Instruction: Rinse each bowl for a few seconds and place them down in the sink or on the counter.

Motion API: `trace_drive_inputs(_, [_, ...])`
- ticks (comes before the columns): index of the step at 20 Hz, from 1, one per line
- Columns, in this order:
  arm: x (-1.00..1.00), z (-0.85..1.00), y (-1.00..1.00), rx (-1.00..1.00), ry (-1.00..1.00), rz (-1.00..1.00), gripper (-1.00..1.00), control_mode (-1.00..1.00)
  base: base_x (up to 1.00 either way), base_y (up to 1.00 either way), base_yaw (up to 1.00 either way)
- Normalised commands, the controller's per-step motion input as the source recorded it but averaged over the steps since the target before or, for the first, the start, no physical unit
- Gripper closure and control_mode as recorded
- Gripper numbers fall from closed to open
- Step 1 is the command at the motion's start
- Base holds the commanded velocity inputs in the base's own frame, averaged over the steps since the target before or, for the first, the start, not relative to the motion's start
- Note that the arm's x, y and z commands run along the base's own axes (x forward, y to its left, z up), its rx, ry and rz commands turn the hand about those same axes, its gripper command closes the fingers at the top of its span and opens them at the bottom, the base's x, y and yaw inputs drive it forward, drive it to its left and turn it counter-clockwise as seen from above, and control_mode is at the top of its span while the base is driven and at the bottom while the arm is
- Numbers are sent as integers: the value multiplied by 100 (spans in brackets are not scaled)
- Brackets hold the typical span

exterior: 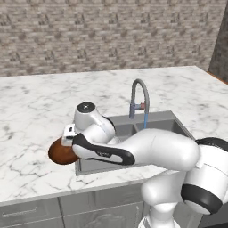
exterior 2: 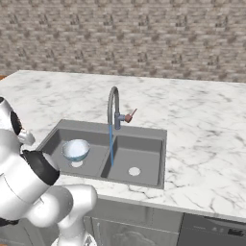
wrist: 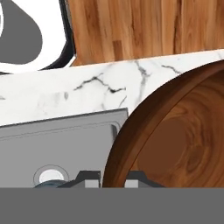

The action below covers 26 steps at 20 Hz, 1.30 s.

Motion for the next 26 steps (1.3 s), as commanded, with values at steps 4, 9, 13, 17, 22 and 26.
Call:
trace_drive_inputs(4, [0,-23,13,-6,0,19,100,-100,0,0,0])
trace_drive_inputs(9, [-1,-24,10,-3,0,18,100,-100,0,0,0])
trace_drive_inputs(13, [-11,-25,2,0,-8,14,100,-100,0,0,0])
trace_drive_inputs(17, [-17,-31,0,-2,-11,11,100,-100,0,0,0])
trace_drive_inputs(22, [-11,-33,0,-4,-11,10,100,-100,0,0,0])
trace_drive_inputs(26, [0,-38,0,-5,-8,8,100,-100,0,0,0])
